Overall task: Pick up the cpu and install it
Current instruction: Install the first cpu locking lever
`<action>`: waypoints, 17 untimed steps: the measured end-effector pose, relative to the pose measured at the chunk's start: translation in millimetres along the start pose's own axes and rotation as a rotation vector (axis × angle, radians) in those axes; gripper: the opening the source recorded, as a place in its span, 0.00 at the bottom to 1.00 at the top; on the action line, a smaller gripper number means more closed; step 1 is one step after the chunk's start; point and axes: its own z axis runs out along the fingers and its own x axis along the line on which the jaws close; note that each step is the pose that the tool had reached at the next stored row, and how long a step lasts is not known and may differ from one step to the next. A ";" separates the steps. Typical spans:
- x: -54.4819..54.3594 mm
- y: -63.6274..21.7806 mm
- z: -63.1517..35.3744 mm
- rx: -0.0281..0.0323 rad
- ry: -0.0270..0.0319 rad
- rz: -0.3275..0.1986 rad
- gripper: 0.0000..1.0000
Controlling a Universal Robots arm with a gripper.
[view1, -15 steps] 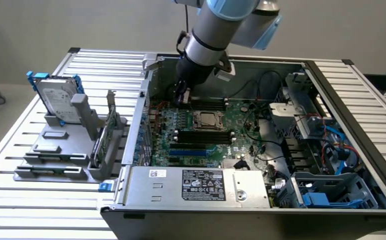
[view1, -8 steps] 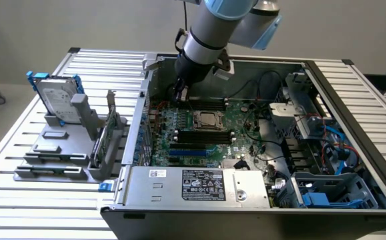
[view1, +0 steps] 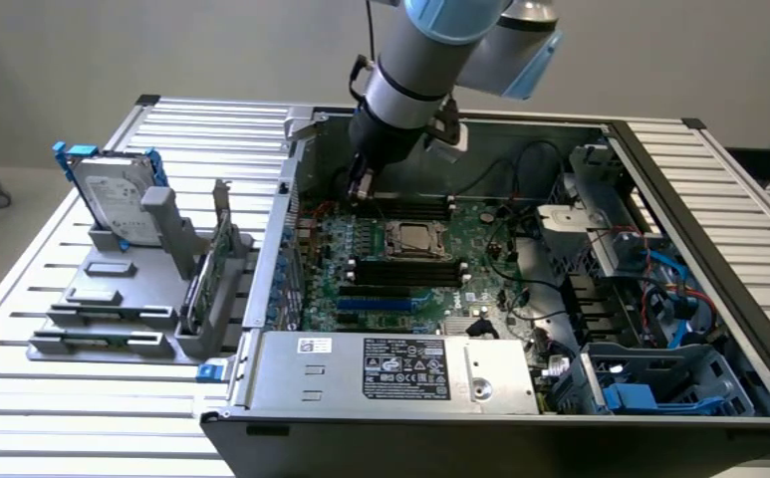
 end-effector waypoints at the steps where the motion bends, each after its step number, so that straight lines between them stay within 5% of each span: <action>1: 0.0 0.0 -0.1 -0.0020 0.0057 0.010 0.11; 11: 0.1 -0.4 -0.5 -0.0218 0.0644 0.112 0.11; 17: 0.1 -0.4 -0.5 -0.0428 0.0880 0.173 0.11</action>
